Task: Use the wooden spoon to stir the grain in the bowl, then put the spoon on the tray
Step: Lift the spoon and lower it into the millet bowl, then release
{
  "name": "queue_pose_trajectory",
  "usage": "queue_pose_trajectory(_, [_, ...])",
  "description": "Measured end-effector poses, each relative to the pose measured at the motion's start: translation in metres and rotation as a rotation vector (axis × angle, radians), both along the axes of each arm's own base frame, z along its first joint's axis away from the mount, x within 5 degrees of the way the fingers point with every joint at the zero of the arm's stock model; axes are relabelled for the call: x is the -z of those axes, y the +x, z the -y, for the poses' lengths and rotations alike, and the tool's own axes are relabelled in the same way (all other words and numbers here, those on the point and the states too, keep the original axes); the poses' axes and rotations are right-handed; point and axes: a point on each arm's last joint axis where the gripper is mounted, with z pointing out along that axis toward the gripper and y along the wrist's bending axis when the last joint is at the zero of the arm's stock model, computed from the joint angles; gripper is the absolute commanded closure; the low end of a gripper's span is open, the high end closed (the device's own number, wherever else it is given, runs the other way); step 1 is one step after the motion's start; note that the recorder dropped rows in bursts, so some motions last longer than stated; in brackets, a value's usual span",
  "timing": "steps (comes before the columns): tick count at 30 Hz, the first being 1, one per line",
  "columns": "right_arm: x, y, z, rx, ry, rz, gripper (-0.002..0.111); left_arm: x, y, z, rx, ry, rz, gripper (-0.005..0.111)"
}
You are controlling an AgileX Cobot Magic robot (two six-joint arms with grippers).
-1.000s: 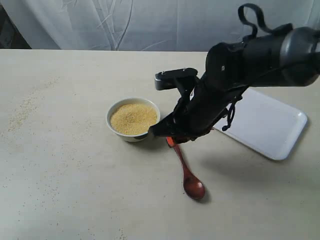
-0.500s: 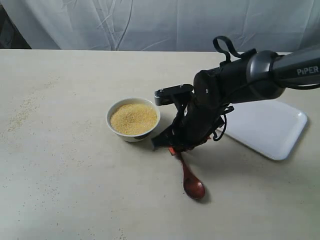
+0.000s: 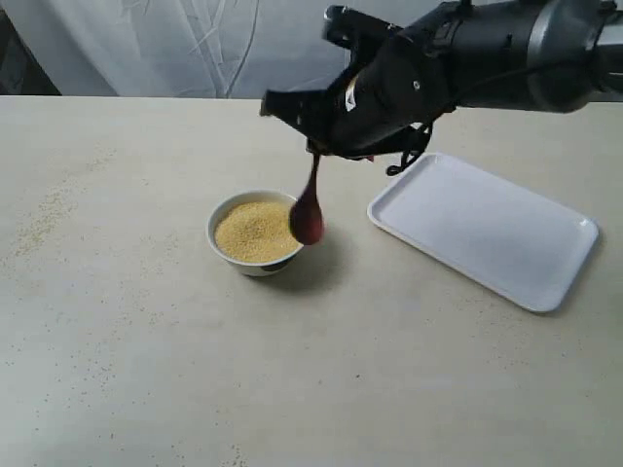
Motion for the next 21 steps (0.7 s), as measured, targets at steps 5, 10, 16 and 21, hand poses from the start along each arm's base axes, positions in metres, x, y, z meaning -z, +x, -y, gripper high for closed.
queue_pose_trajectory(5, [0.027, 0.021, -0.02, 0.083, 0.239, 0.065, 0.108, 0.0, 0.0, 0.0, 0.0, 0.0, 0.0, 0.107])
queue_pose_trajectory(10, [0.071, 0.028, -0.028, 0.088, 0.255, 0.025, 0.107, 0.0, 0.0, 0.0, 0.0, 0.0, 0.0, 0.107])
queue_pose_trajectory(16, [0.086, 0.029, -0.03, 0.093, 0.247, 0.003, 0.064, 0.0, 0.0, 0.0, 0.0, 0.0, 0.0, 0.107])
queue_pose_trajectory(21, [0.086, 0.029, -0.03, 0.093, 0.248, 0.004, 0.056, 0.0, 0.0, 0.0, 0.0, 0.0, 0.0, 0.107])
